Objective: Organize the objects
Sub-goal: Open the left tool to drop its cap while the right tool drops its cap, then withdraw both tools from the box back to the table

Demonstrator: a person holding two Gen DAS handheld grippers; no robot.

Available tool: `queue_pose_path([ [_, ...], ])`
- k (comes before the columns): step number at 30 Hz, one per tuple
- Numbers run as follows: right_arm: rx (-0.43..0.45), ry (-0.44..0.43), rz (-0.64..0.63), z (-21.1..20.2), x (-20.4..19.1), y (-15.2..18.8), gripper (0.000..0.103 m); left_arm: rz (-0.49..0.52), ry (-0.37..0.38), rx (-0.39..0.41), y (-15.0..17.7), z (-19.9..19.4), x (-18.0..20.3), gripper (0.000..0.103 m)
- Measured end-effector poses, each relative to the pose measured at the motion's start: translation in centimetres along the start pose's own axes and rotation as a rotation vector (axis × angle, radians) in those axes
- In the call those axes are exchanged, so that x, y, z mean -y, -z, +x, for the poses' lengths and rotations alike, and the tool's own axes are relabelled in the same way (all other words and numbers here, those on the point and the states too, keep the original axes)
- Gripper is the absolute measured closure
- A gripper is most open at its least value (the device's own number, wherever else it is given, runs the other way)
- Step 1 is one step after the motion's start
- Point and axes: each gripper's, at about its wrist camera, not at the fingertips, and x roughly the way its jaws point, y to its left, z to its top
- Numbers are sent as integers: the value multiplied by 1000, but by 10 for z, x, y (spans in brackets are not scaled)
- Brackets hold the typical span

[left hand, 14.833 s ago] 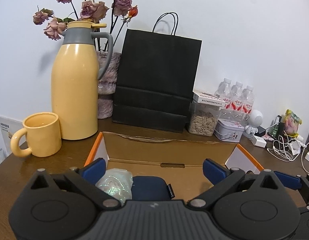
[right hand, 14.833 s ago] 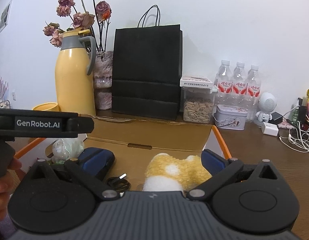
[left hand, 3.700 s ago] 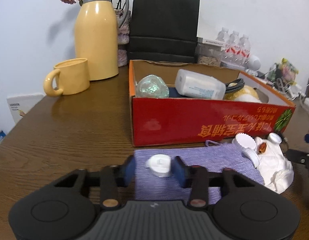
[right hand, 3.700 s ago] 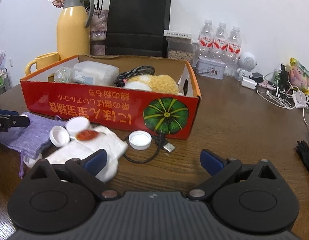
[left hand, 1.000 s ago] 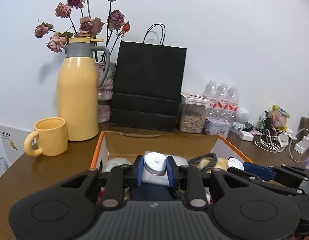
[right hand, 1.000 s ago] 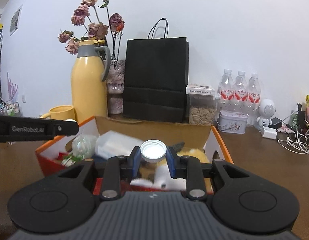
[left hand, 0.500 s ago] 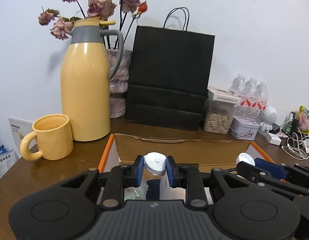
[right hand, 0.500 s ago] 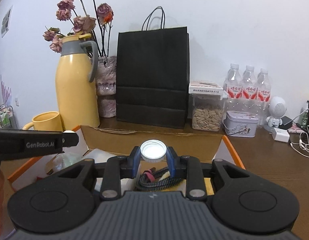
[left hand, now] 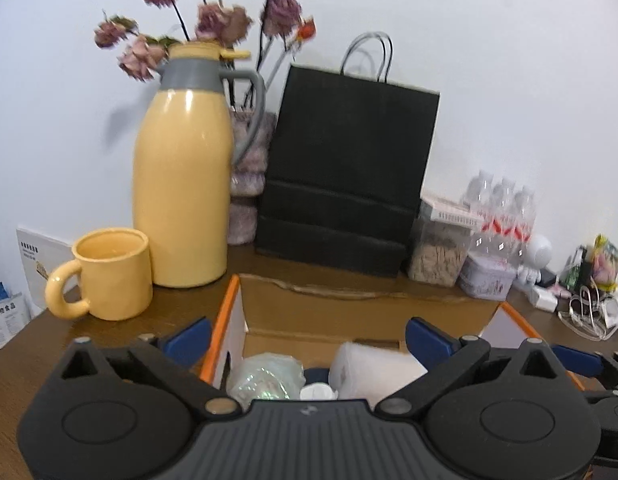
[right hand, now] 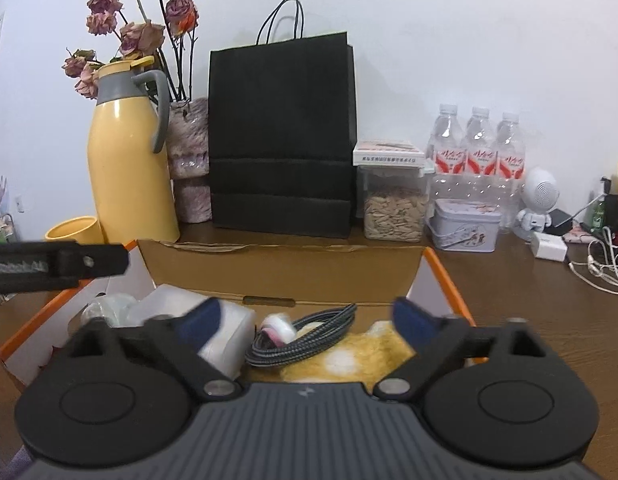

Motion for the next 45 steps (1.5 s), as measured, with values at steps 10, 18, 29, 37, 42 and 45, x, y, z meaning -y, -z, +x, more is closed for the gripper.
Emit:
queue_pose_path([
  [10, 16, 15, -32, -10, -5, 1, 0, 5, -10, -14, 1, -4, 2, 0],
  [18, 50, 10, -58, -32, -8, 7, 0, 19, 3, -4, 7, -18, 3, 0],
  [29, 56, -7, -93, -71, -2, 38, 0, 74, 33, 6, 28, -49, 2, 0],
  [37, 27, -6, -105, -94, 0, 63, 0, 98, 33, -14, 53, -74, -5, 0],
  [42, -4, -19, -126, -104, -4, 75, 0, 115, 32, -94, 70, -80, -11, 0],
  [45, -38, -39, -161, -107, -11, 81, 0, 124, 29, -149, 76, -81, -15, 0],
])
